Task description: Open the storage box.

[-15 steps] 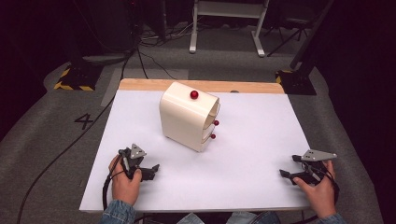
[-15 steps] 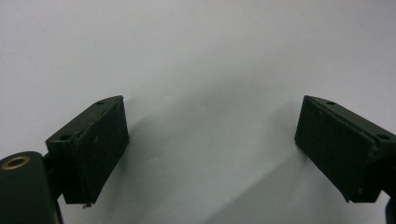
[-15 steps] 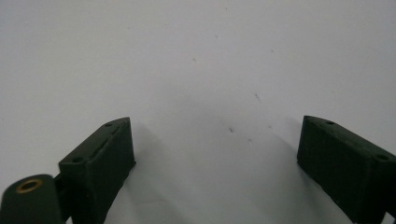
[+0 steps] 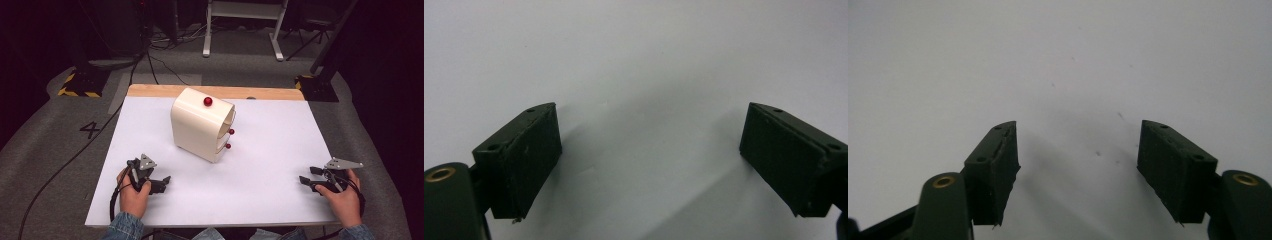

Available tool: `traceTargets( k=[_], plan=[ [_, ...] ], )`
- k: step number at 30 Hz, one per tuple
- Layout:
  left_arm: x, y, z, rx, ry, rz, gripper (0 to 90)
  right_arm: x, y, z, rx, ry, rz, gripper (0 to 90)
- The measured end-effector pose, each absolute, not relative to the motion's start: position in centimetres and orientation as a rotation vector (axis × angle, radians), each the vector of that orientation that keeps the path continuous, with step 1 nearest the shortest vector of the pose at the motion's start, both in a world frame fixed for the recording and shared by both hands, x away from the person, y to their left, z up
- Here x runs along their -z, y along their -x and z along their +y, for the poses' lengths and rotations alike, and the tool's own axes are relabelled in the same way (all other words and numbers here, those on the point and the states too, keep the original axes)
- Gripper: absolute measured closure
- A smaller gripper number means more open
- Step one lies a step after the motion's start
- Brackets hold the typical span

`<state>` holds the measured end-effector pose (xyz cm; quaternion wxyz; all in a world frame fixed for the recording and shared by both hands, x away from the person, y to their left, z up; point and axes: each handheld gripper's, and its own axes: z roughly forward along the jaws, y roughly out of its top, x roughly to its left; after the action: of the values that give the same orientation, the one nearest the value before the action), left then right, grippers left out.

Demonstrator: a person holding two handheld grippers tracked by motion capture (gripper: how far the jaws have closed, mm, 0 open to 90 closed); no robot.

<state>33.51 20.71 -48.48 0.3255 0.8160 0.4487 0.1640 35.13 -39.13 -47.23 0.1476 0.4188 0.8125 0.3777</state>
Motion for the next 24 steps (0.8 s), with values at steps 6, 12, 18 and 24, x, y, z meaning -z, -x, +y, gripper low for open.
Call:
traceTargets(
  k=[6,12,18,24],
  plan=[
    [48.5,-33.5,20.7,-0.438,-2.144,1.173,9.7,45.0,-34.7,-38.3,-1.152,-1.16,2.347,34.8],
    [48.5,-33.5,20.7,-0.439,-2.142,1.175,9.7,42.2,-34.7,-36.7,-1.186,-1.051,2.356,38.0],
    [48.5,-33.5,20.7,-0.435,-2.146,1.173,9.7,41.2,-35.4,-34.2,-1.313,-0.967,2.388,43.3],
    [48.5,-33.6,20.8,-0.424,-2.139,1.173,9.5,40.0,-36.8,-32.1,-1.323,-0.923,2.393,45.9]
  ],
)
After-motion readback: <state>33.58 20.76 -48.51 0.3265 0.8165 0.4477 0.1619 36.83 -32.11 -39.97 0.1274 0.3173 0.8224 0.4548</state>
